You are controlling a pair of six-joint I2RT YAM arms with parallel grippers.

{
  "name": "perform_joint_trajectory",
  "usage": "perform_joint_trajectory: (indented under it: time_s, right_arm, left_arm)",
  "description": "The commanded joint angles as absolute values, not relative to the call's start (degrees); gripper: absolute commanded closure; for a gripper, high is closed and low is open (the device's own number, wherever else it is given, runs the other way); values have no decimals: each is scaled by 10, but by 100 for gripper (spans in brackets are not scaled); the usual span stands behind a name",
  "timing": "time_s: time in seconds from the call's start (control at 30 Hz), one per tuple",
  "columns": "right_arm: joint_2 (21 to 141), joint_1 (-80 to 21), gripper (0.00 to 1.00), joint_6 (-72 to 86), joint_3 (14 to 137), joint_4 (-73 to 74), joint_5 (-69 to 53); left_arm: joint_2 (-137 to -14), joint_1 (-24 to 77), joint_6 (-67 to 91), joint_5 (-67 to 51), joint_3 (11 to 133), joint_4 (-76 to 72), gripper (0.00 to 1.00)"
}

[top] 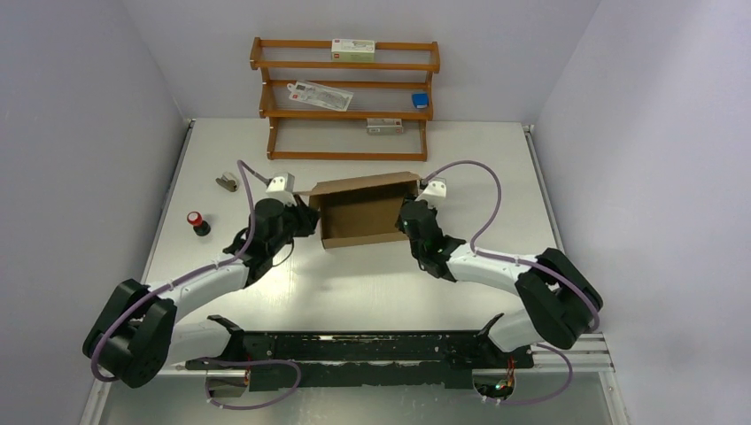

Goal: Fold the paper box

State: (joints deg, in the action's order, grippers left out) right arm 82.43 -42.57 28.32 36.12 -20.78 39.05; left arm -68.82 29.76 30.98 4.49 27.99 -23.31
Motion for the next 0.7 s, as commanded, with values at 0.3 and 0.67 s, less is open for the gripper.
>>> perform_joint_trajectory:
  time_s: [0.3,0.67]
  right_arm:
    - [715,-432,23,303,279,-192,343]
    - [529,-431,2,268,298,16,287]
  left_arm:
    - [-595,304,363,-4,211,-161,63]
    - [-391,304,369,54,239,57,32]
